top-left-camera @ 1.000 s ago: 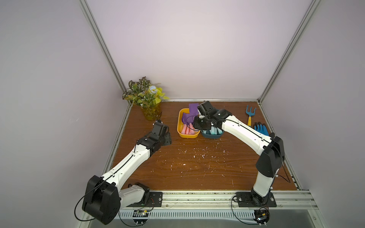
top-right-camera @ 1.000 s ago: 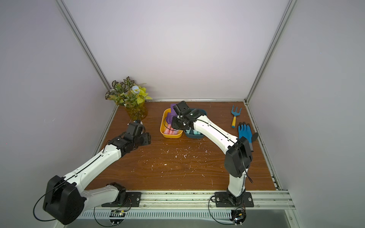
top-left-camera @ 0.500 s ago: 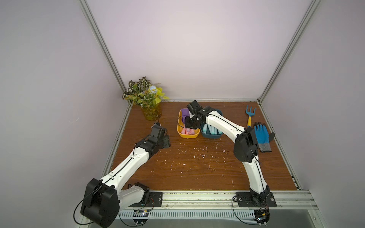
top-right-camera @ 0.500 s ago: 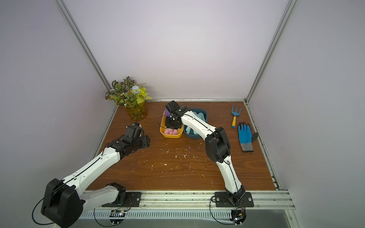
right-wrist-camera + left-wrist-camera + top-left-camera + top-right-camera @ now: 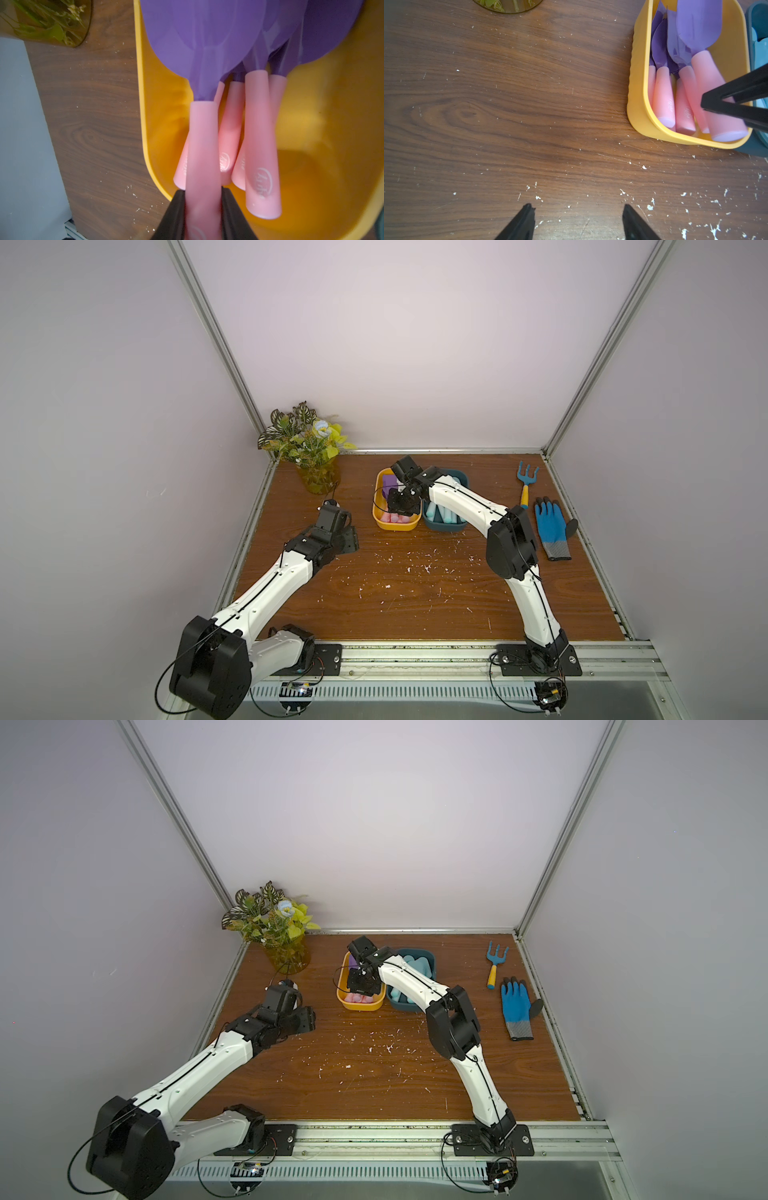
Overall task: Sort the small shovels by color and place them into the storage box
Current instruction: Place the shovel in the storage box.
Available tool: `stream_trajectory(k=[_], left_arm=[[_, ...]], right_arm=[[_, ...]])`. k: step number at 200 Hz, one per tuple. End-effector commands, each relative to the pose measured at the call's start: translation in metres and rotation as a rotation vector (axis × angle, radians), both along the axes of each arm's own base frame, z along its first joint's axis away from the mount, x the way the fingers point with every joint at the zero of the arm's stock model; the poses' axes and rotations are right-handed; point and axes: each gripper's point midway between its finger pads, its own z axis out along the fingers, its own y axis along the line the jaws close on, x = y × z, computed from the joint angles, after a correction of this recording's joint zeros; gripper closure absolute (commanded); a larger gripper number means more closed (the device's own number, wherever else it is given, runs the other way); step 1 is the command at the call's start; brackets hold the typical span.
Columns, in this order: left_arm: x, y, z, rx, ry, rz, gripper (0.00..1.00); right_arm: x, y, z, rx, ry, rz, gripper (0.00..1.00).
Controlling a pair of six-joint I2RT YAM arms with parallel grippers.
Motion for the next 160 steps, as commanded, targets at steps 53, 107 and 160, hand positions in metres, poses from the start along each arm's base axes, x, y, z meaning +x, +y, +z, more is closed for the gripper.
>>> stream_trajectory(k=[53,107,160], left_arm=[[0.001,0.005,0.003,-0.003,-0.017,0.002,0.31],[0.001,0.005,0.004,-0.006,-0.019,0.002,0.31],[0.001,0.006,0.002,-0.006,-0.017,0.005,0.31]], right_arm=[[0.022,0.002,0.009,0.057,-0.041,-0.070,0.83],[0.027,0.000,0.004,0.067,-0.041,-0.101,0.79],[0.029,-0.001,-0.004,0.074,-0.028,-0.116,0.74]])
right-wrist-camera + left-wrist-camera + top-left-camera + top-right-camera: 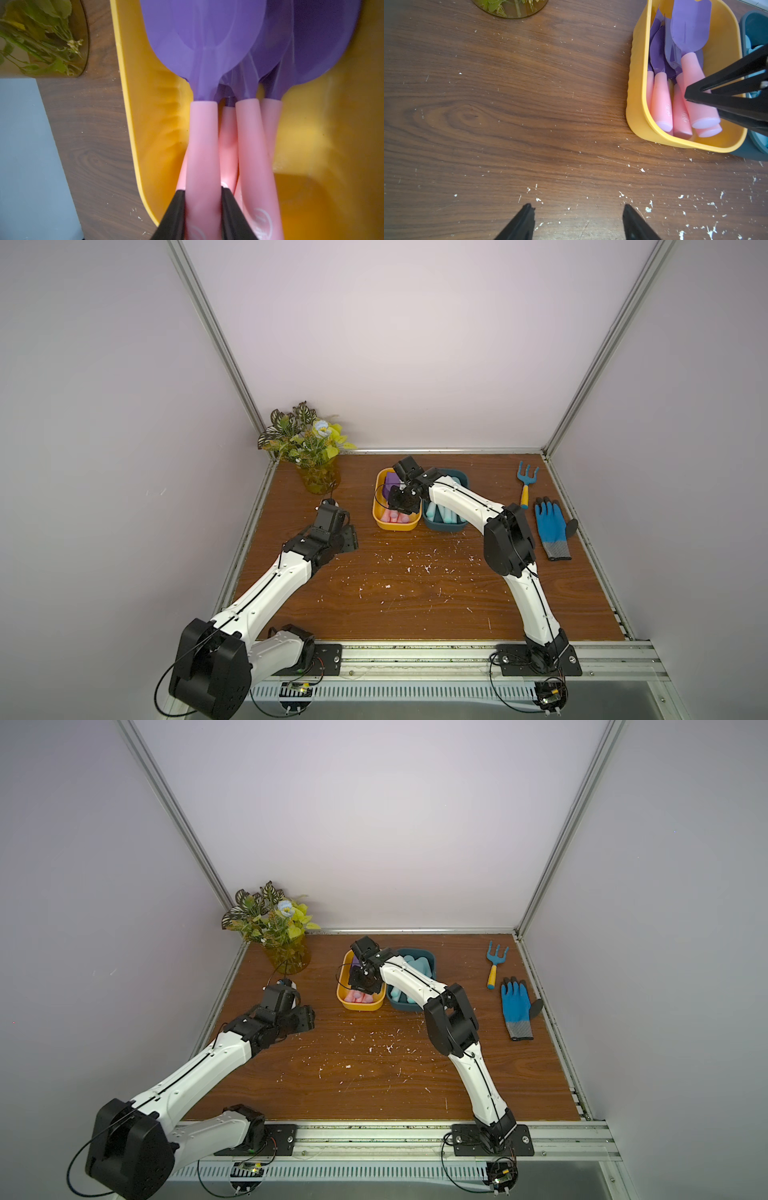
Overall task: Sort the small shovels by color and place them into the storage box
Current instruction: Place the shovel in the storage box.
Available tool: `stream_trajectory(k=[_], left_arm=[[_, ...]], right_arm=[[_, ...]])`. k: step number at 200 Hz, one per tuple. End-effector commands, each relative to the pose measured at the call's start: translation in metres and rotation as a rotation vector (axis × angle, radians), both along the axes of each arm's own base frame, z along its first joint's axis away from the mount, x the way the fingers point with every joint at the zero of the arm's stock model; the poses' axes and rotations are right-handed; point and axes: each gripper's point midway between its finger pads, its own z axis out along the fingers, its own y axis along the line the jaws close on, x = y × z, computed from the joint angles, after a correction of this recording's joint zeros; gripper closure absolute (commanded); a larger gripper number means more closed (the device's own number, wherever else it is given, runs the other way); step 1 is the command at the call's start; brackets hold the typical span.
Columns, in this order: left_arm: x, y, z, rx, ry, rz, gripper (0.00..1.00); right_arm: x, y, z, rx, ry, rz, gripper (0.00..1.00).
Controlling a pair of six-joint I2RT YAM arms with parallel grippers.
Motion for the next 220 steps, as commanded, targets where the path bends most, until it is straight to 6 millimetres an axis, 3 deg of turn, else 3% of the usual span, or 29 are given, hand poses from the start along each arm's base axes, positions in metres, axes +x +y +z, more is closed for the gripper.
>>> stream_trajectory(k=[1,154,186,220], left_arm=[[-0.001,0.004,-0.001,0.004,-0.003,-0.002,0.31],[0.000,0.004,-0.001,0.003,-0.004,-0.004,0.31],[0.000,0.005,-0.001,0.003,-0.003,-0.001,0.31],[0.002,0.006,-0.002,0.005,0.003,0.007,0.30]], right_arm=[[0.007,0.000,0.008,0.024,-0.026,-0.024,0.74],[0.006,-0.003,-0.001,0.026,-0.010,-0.041,0.61],[0.009,-0.007,0.012,0.015,-0.042,-0.049,0.58],[0.009,-0.015,0.051,0.005,-0.122,-0.057,0.54]])
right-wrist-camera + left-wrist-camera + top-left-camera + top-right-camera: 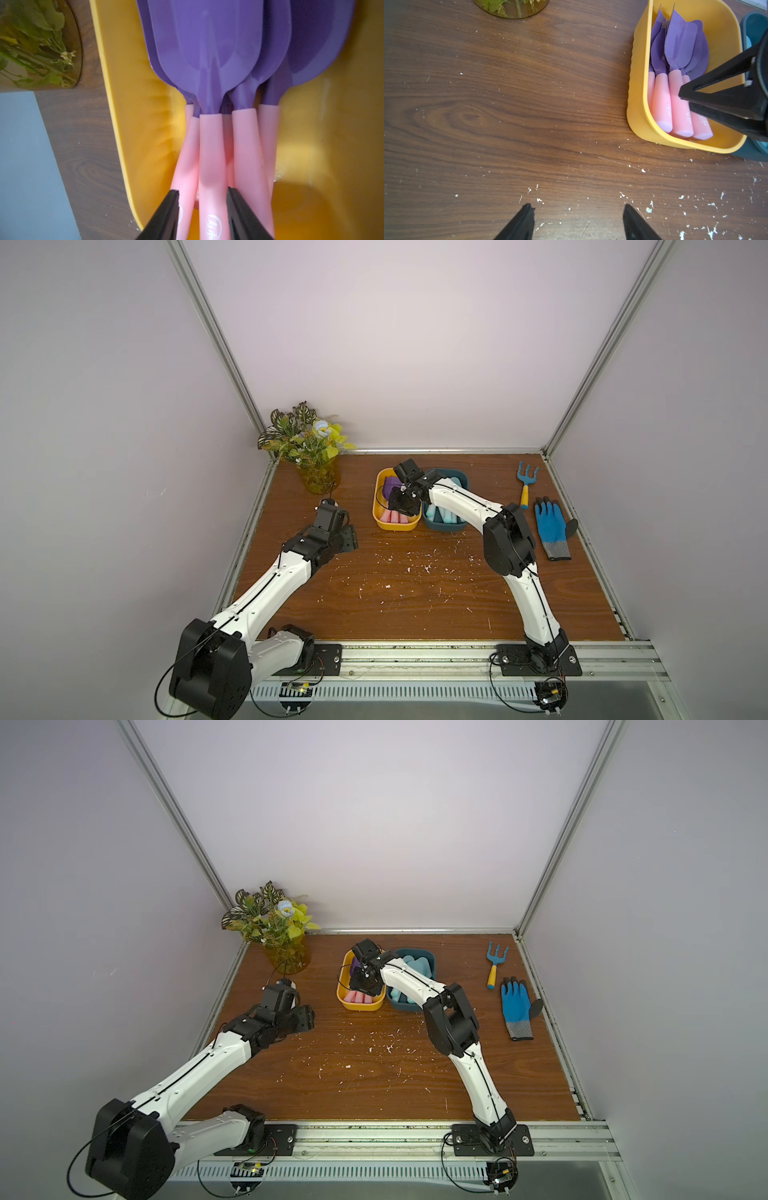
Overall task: Sort the small shovels by color and place them into the storage box
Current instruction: Place the shovel in the storage box.
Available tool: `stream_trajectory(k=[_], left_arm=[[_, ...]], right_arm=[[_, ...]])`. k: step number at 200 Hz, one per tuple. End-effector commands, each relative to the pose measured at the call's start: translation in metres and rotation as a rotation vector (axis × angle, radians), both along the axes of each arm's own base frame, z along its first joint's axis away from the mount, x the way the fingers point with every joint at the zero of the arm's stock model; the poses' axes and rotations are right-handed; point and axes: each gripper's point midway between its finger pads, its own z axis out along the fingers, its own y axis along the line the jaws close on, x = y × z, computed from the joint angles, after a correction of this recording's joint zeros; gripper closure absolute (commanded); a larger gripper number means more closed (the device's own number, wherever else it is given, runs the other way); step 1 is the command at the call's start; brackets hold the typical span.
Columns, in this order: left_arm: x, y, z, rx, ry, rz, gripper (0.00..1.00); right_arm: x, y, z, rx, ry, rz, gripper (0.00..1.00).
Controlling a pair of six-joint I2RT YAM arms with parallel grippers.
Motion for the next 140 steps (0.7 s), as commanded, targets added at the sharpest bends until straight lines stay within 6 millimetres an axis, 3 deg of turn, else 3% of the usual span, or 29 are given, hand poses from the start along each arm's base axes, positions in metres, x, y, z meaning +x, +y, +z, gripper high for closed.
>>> stream_trajectory(k=[1,39,79,116,140], left_arm=[[0.002,0.004,-0.002,0.006,0.002,0.006,0.30],[0.005,0.003,0.003,0.003,0.003,0.001,0.30],[0.007,0.007,0.012,0.024,-0.013,0.022,0.28],[0.014,0.012,0.025,0.027,-0.064,0.054,0.28],[0.023,0.006,0.050,0.008,-0.182,0.015,0.28]], right_arm=[[0.004,-0.011,0.061,0.005,-0.115,-0.012,0.54],[-0.002,-0.027,0.119,-0.024,-0.269,0.016,0.50],[-0.023,-0.066,0.170,-0.058,-0.510,0.064,0.49],[-0.043,-0.144,0.187,-0.183,-0.690,-0.006,0.48],[-0.054,-0.212,0.188,-0.301,-0.779,-0.096,0.45]])
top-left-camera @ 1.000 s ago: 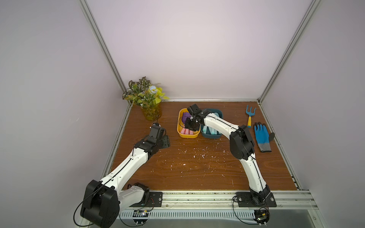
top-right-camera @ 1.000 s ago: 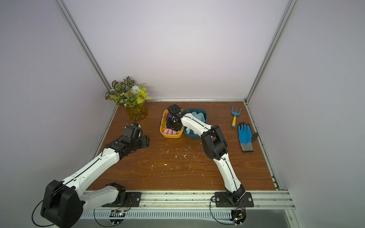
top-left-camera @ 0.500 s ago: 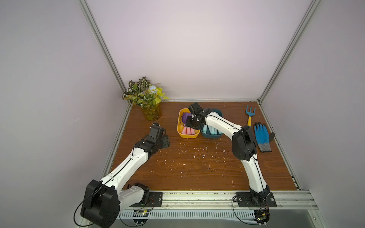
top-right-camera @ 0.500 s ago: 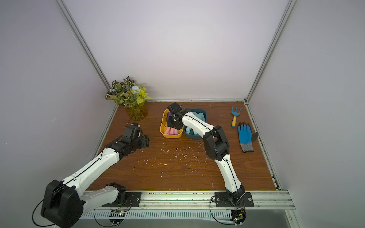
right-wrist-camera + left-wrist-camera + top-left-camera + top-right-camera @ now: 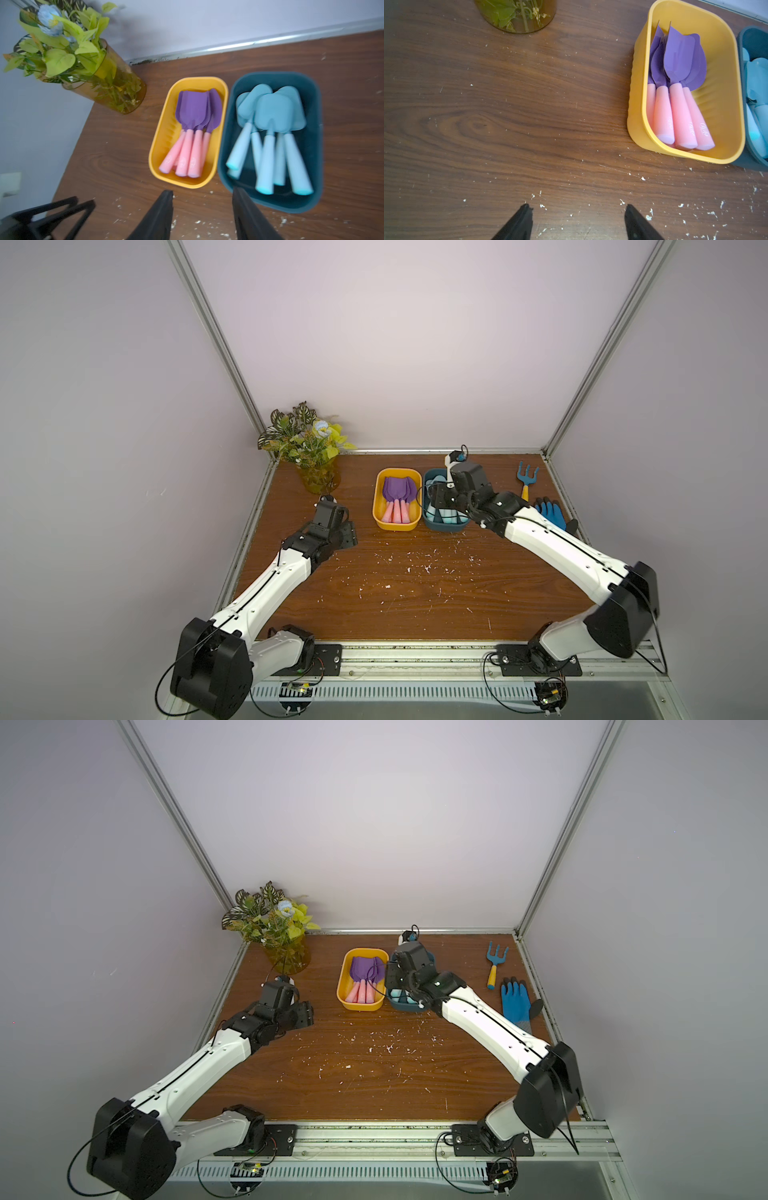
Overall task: Sort the small shovels by color and place them into the storage box
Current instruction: Place the shovel in the storage box, then reset both arms
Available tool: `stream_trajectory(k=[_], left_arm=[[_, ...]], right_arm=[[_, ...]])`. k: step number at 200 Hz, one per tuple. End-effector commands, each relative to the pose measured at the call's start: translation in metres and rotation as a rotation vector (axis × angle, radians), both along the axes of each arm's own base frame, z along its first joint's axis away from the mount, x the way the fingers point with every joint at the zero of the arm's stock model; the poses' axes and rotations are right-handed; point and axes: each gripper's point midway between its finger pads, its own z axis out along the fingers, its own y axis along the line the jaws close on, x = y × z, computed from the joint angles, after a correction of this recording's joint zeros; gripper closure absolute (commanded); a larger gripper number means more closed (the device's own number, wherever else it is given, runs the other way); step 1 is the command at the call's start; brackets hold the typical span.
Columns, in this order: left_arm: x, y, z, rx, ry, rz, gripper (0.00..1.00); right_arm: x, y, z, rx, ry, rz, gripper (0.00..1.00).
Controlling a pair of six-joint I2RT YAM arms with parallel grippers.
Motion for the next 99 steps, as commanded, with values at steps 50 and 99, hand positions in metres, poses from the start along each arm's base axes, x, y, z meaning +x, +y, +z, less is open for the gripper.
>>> stream_trajectory(k=[50,99], left_arm=[[0.023,0.031,0.066,0.043,-0.367,0.143,0.27],[0.022,0.056,0.050,0.072,-0.491,0.282,0.24]], right_arm=[[-0.014,-0.207,0.006,-0.207,-0.326,-0.460,0.29],[-0.019,-0.262,-0.068,-0.335,-0.347,-0.606,0.25]])
